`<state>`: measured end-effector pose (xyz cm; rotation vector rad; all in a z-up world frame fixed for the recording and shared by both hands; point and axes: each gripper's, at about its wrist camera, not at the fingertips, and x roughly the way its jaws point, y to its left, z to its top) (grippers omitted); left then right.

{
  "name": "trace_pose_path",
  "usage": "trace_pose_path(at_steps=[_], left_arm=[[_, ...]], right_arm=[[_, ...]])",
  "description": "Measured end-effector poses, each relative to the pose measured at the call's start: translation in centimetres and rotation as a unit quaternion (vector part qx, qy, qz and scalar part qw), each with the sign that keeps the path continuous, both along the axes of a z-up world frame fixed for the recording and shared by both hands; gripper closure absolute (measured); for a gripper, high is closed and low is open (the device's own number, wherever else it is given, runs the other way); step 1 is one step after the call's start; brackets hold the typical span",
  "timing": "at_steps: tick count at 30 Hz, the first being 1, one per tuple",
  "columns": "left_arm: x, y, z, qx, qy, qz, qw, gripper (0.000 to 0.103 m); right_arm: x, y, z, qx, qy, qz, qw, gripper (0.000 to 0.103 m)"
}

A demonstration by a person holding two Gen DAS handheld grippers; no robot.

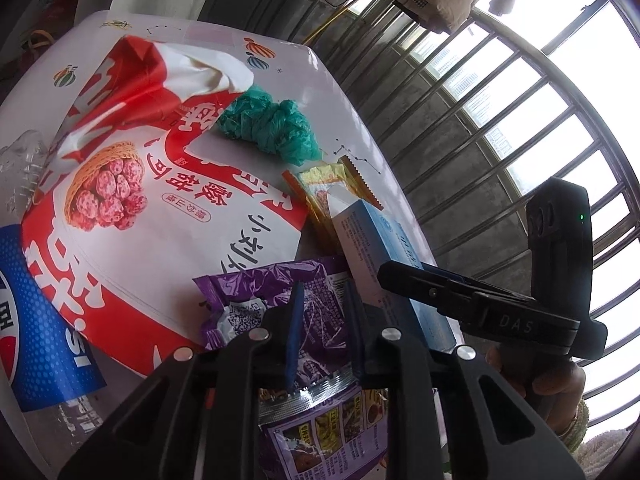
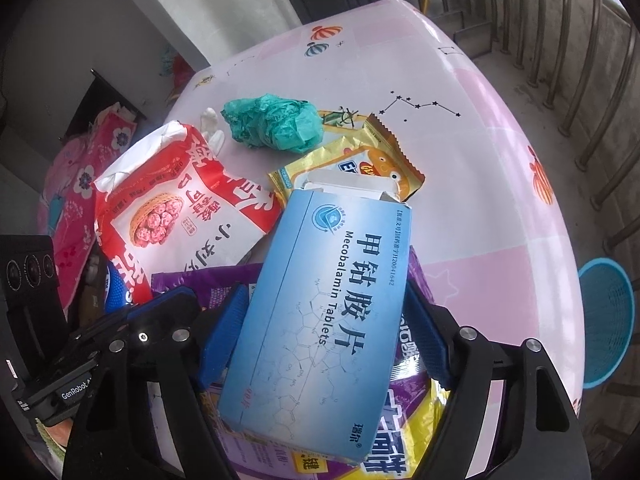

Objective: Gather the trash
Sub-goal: 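Grasp the blue medicine box with the right tool and lift it, then grasp the yellow snack wrapper with the left tool while the right tool holds the box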

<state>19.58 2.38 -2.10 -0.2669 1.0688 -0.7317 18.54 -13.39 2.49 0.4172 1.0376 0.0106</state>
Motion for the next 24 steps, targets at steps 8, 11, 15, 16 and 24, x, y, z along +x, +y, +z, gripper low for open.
trace_pose_path(at_steps=[8, 11, 15, 16, 24], left_arm=[[2.3, -1.7, 2.4, -0.005, -0.022, 0.005, 0.9997, 0.084], [4.5, -2.6, 2.1, 0.004, -0.013, 0.015, 0.9998, 0.084], [7.5, -3.9, 0.9, 0.024, 0.012, 0.031, 0.9992, 0.084], [8.1, -4.2, 0.5, 0.028, 0.019, 0.033, 0.9989, 0.084], [10.9, -6.8, -1.4, 0.083, 0.031, 0.033, 0.9956, 0.081]], right_arm=[[-0.8, -3.1, 2.0, 0.015, -0.044, -0.039, 0.998, 0.031], [-0.3, -4.3, 2.4, 0.017, -0.055, -0.045, 0.997, 0.032], [1.0, -5.3, 1.6, 0.032, -0.057, -0.041, 0.997, 0.032], [1.5, -5.4, 1.2, 0.038, -0.054, -0.042, 0.997, 0.032], [2.3, -6.5, -0.8, 0.063, -0.04, -0.037, 0.997, 0.033]])
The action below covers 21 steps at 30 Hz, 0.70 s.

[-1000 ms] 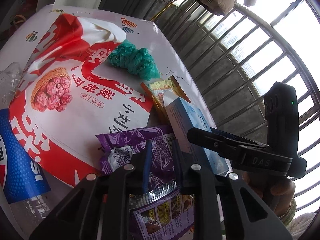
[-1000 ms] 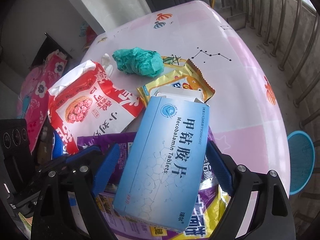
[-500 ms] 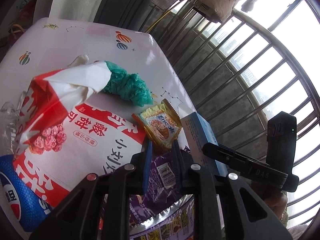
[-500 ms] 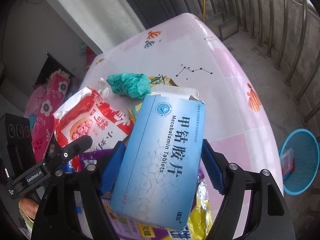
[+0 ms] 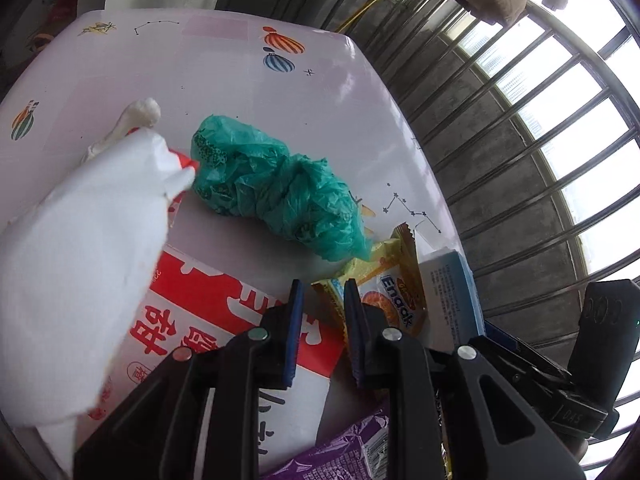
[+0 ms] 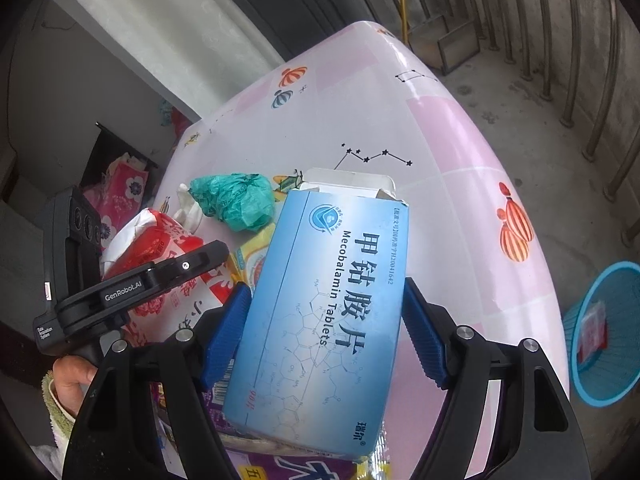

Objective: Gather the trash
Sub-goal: 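Grasp the yellow snack wrapper with the left tool while the right tool holds the box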

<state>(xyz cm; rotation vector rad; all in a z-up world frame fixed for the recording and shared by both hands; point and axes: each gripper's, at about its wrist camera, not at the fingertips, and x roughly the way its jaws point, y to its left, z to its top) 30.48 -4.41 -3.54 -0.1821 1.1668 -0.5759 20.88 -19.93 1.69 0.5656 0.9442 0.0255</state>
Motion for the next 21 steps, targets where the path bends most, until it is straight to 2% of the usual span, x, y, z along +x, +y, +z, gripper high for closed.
trace_pose_path(at_steps=[8, 13, 17, 21], left_arm=[[0.1, -0.8, 0.0, 0.014, -0.007, -0.021, 0.9997, 0.069], [0.3, -1.3, -0.1, 0.016, -0.008, -0.03, 0.9994, 0.069], [0.3, -1.8, 0.0, -0.011, -0.006, -0.044, 0.9989, 0.069], [0.6, -2.0, -0.3, -0.011, 0.001, -0.039, 0.9992, 0.07]], right_arm=[[-0.3, -0.8, -0.8, 0.031, -0.004, 0.0, 1.0, 0.033], [-0.4, -1.3, -1.1, 0.052, -0.009, -0.001, 0.999, 0.033], [-0.4, -1.6, -1.3, 0.065, -0.014, -0.003, 0.998, 0.033], [-0.2, -1.8, -1.4, 0.072, -0.019, -0.003, 0.997, 0.033]])
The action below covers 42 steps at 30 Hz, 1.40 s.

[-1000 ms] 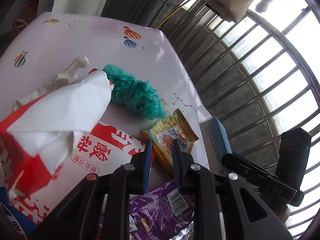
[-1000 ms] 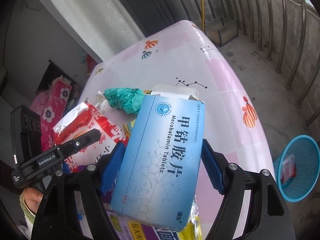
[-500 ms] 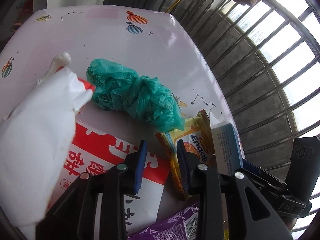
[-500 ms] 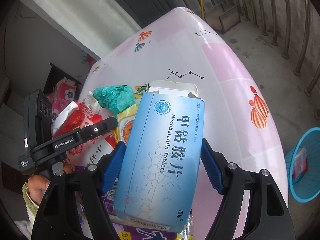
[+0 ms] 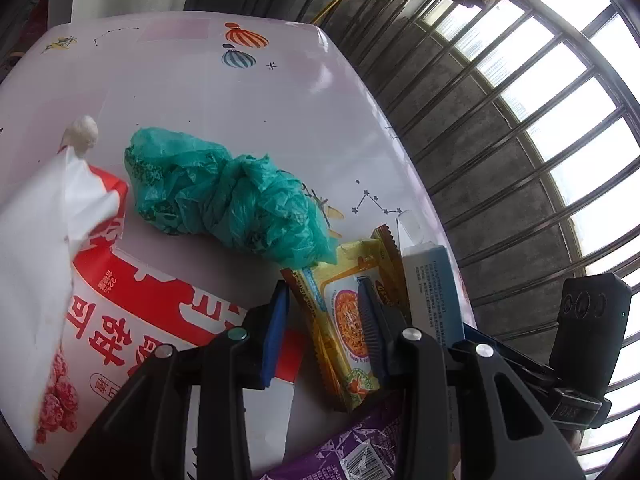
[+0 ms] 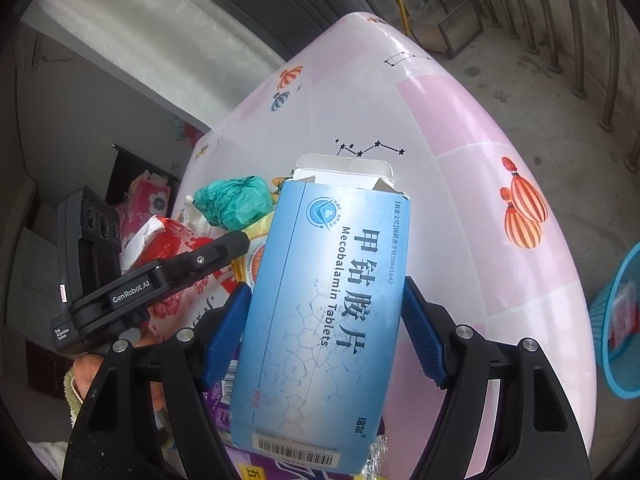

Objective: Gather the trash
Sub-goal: 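Grasp the yellow snack wrapper with the left tool while the right tool holds the box, then carry box and wrapper to the blue wastebasket and open both tools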

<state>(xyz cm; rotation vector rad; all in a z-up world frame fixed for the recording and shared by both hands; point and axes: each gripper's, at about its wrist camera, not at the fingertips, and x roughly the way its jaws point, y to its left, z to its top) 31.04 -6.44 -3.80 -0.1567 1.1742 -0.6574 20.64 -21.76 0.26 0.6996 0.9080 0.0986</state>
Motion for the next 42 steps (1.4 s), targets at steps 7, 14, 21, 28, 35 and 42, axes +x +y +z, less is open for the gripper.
trace_pose_path(at_steps=[7, 14, 21, 28, 35, 42], left_arm=[[-0.2, -0.3, -0.1, 0.01, -0.006, 0.003, 0.9999, 0.088], [-1.0, 0.2, 1.7, -0.005, -0.029, 0.001, 0.9996, 0.094], [-3.5, 1.8, 5.6, -0.021, -0.087, 0.004, 0.996, 0.095], [-6.8, 3.5, 9.8, -0.032, -0.154, 0.008, 0.9875, 0.095], [-10.2, 1.4, 12.8, -0.042, -0.182, -0.032, 0.9819, 0.095], [-13.1, -8.1, 12.6, -0.019, -0.181, -0.135, 0.974, 0.095]], right_arm=[[-0.2, -0.5, -0.3, 0.019, -0.007, -0.002, 1.0, 0.033], [-1.4, -1.3, 0.8, 0.041, -0.028, -0.015, 0.999, 0.033], [-4.2, -2.9, 3.5, 0.056, -0.068, -0.042, 0.995, 0.033], [-8.0, -4.7, 6.0, 0.065, -0.109, -0.077, 0.989, 0.033], [-12.9, -7.1, 6.6, 0.066, -0.13, -0.134, 0.98, 0.033], [-19.8, -11.2, 4.5, 0.077, -0.131, -0.244, 0.958, 0.033]])
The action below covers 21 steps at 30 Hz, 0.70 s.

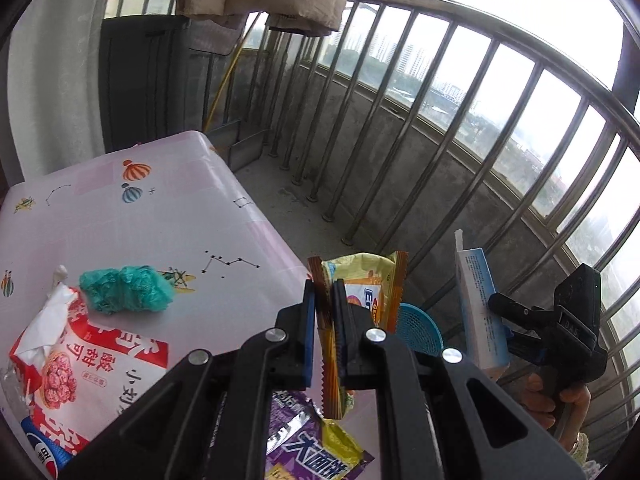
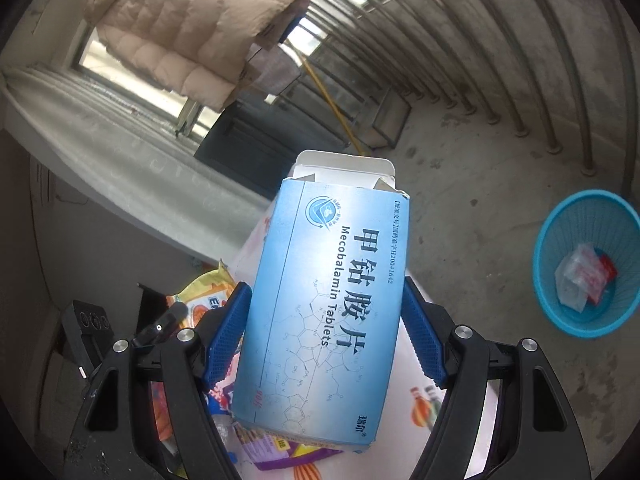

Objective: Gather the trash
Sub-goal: 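Carry box and wrapper to the blue wastebasket and open both tools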

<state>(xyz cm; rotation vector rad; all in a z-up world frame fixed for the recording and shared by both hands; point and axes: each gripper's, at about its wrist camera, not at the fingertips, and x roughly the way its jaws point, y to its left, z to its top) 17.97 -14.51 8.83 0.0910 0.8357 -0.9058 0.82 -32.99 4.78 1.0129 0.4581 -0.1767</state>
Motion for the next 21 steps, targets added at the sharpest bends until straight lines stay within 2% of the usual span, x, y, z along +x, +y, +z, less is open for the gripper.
trace_pose_path(at_steps=[4, 8, 12, 15, 16, 18, 21], left_arm=[[-2.2, -7.9, -2.1, 0.043, 0.008, -0.065, 0.9969, 0.095], [-4.2, -16.0, -6.1, 0.099, 0.013, -0.112, 0.9887, 0.095], [-6.0, -23.3, -10.6, 0.144, 0.029, -0.148, 0.9781, 0.095], [-7.0, -28.2, -13.4, 0.159, 0.037, -0.172, 0.9715, 0.093], [-7.0, -29.4, -14.2, 0.158, 0.043, -0.177, 0.9705, 0.09], [-6.7, -31.5, -15.9, 0.155, 0.056, -0.176, 0.9706, 0.064], [-6.0, -32.1, -17.3, 0.148, 0.052, -0.141, 0.9775, 0.059]], right_arm=[[-3.6, -3.0, -3.3, 0.041, 0.005, -0.058, 0.997, 0.033], [-6.6, -6.4, -8.2, 0.1, 0.028, -0.115, 0.988, 0.033], [-7.6, -9.5, -11.9, 0.126, 0.057, -0.154, 0.978, 0.033], [-7.4, -12.1, -14.4, 0.138, 0.077, -0.167, 0.973, 0.032], [-7.6, -13.1, -15.5, 0.149, 0.083, -0.174, 0.97, 0.031], [-6.8, -14.9, -18.0, 0.169, 0.093, -0.182, 0.964, 0.028], [-7.1, -16.6, -22.3, 0.202, 0.125, -0.199, 0.951, 0.028]])
